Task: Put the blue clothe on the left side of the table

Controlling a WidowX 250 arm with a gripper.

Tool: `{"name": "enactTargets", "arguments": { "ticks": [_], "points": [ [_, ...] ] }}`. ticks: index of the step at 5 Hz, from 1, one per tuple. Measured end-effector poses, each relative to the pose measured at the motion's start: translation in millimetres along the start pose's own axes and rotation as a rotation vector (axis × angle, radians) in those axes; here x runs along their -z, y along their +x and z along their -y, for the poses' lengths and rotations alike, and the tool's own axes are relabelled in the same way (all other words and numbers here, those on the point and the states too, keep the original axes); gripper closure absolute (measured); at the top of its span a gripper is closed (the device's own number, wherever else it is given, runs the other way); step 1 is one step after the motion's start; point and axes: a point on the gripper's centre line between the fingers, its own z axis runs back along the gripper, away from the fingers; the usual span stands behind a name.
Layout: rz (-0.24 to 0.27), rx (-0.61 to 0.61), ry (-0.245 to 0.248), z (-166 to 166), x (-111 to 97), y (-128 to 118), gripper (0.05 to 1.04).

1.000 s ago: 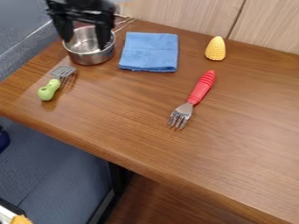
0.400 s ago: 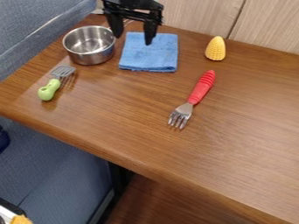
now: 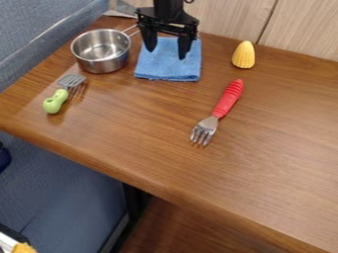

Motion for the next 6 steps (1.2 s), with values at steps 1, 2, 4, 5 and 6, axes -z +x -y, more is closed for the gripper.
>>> {"name": "enactTargets", "arguments": {
  "ticks": [1,2,4,5,6],
  "points": [
    [-0.023,0.013,-0.015,2.7,9.1,-1.3,0.083],
    [-0.039,0.009,-0.012,1.9,12.6,-6.2,0.083],
    [-0.084,0.010,-0.005,-2.1,8.7,-34.2,0.083],
    [-0.106,0.030,0.003,-5.6,4.3,-55.5,0.083],
    [-0.132,0.038,0.017,-14.5,-2.0,-84.5,0.083]
  ]
}}
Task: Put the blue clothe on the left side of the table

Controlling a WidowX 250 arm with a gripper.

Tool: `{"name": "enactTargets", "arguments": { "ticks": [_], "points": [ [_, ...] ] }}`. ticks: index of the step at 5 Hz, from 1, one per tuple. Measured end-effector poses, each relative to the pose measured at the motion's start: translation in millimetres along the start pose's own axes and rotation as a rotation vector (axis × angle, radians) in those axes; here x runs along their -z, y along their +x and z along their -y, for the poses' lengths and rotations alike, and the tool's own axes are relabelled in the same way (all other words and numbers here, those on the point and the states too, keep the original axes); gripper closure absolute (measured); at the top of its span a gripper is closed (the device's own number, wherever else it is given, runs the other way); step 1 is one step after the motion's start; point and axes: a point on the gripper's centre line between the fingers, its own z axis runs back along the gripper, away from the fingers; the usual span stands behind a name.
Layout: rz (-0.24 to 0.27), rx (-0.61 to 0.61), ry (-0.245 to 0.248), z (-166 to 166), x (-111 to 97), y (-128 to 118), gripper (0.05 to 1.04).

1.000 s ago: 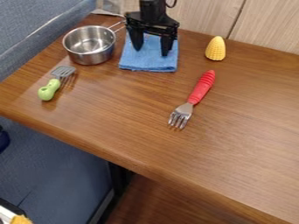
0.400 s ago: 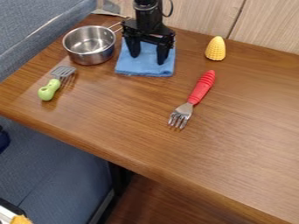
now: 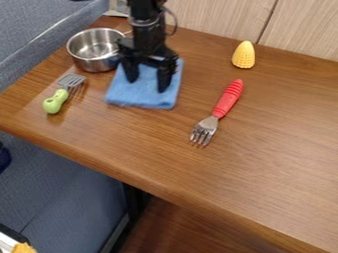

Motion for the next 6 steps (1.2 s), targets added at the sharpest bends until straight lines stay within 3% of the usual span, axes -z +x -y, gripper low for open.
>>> {"name": "enactTargets", "arguments": {
  "ticks": [3,6],
  "points": [
    [-0.052,0.070,0.021,-5.8,-11.4,-76.0,0.084],
    [-0.025,0.058,0.006,-3.6,-15.7,-69.1,0.083]
  ]
}}
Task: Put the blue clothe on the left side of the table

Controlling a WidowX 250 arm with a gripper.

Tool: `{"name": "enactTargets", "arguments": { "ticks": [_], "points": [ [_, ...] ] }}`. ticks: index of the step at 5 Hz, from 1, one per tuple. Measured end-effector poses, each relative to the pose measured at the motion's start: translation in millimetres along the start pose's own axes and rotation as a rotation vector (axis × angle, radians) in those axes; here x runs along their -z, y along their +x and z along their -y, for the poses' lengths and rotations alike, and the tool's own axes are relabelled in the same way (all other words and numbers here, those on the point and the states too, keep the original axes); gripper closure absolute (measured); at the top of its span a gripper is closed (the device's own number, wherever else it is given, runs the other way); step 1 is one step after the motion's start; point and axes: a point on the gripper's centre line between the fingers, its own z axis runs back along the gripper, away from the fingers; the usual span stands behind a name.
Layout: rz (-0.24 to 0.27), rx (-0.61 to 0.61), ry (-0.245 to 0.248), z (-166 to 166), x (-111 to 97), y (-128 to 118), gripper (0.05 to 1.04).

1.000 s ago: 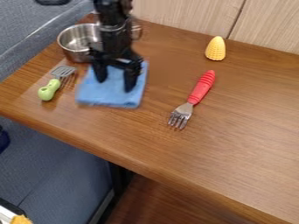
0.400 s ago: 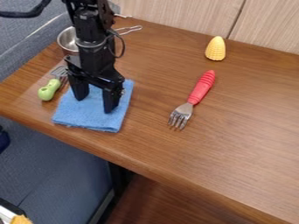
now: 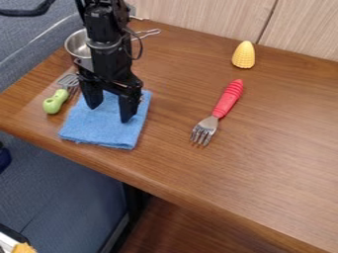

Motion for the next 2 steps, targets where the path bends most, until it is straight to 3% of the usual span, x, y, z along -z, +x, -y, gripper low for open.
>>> {"name": "enactTargets", "arguments": {
  "ticks": [2],
  "points": [
    [0.123,-0.025,-0.003,-1.8,-47.2,18.9,0.083]
  ]
}}
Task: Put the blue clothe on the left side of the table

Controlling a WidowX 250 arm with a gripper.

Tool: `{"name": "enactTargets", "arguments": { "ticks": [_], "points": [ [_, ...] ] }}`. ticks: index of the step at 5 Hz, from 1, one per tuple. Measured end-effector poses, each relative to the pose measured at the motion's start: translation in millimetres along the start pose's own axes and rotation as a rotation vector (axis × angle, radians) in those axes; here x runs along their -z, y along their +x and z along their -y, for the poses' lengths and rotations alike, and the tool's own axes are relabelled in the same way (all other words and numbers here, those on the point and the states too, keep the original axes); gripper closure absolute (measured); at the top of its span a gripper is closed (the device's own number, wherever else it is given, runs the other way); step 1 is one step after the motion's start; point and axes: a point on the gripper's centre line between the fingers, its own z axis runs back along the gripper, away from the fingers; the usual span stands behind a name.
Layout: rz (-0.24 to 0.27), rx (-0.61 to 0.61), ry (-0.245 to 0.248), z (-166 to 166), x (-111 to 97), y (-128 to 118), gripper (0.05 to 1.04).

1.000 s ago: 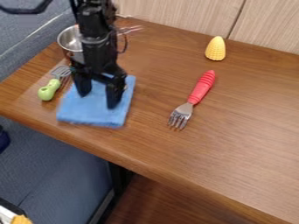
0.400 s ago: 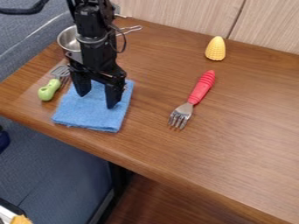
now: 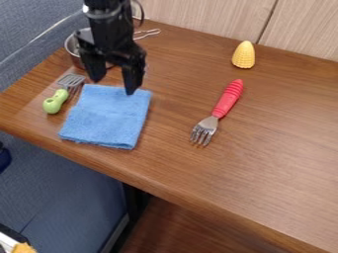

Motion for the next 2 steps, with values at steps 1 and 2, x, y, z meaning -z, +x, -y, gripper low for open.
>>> {"name": "enactTargets", "arguments": {
  "ticks": [1,2],
  "points": [
    [0.056,0.003,-0.001,0.9,-20.6,7.8,0.083],
    [0.091,0.000,0.009,0.3,-32.4,9.8,0.083]
  ]
}}
